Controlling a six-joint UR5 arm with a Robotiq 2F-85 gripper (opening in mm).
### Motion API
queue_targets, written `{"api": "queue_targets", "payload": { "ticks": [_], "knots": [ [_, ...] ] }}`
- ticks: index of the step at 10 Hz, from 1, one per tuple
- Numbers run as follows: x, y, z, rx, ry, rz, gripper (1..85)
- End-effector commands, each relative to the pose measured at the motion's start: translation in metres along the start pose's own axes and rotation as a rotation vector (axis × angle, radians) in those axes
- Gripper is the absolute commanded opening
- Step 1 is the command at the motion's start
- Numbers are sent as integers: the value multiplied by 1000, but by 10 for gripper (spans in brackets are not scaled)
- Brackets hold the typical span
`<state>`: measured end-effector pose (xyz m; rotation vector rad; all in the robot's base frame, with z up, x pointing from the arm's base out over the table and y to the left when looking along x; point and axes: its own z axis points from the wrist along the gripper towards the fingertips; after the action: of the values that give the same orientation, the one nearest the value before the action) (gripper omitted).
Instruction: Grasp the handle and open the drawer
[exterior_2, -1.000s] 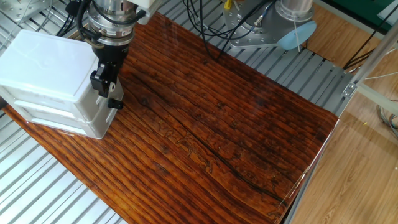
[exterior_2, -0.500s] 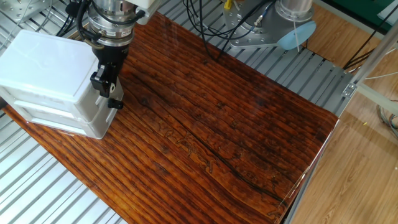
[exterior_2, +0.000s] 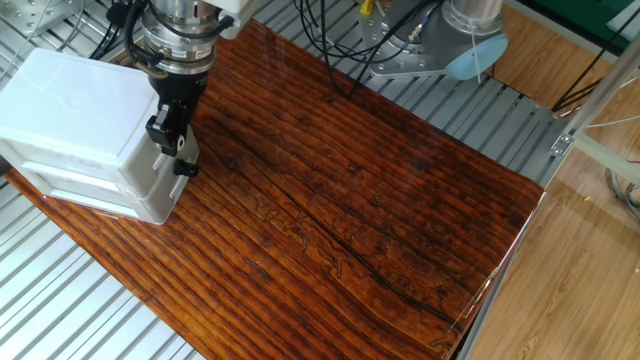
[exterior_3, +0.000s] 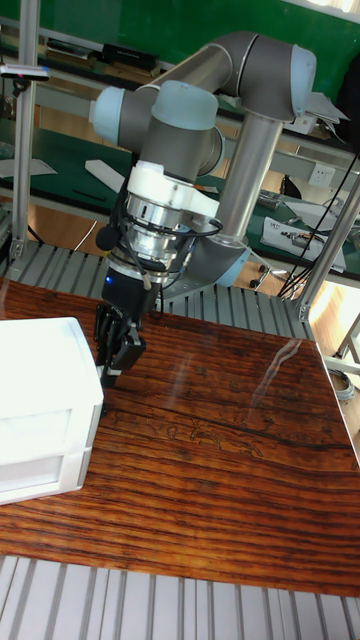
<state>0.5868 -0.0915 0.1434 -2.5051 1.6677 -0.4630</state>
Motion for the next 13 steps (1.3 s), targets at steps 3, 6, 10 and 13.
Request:
{"api": "queue_targets", "payload": {
  "ticks": [3, 6, 10, 13],
  "knots": [
    [-3, 1, -1, 9, -17, 39, 320],
    [-5, 3, -1, 3, -24, 49, 323],
    [-11, 4, 0, -9, -27, 56, 327],
    [-13, 4, -1, -12, -27, 63, 327]
  ]
}}
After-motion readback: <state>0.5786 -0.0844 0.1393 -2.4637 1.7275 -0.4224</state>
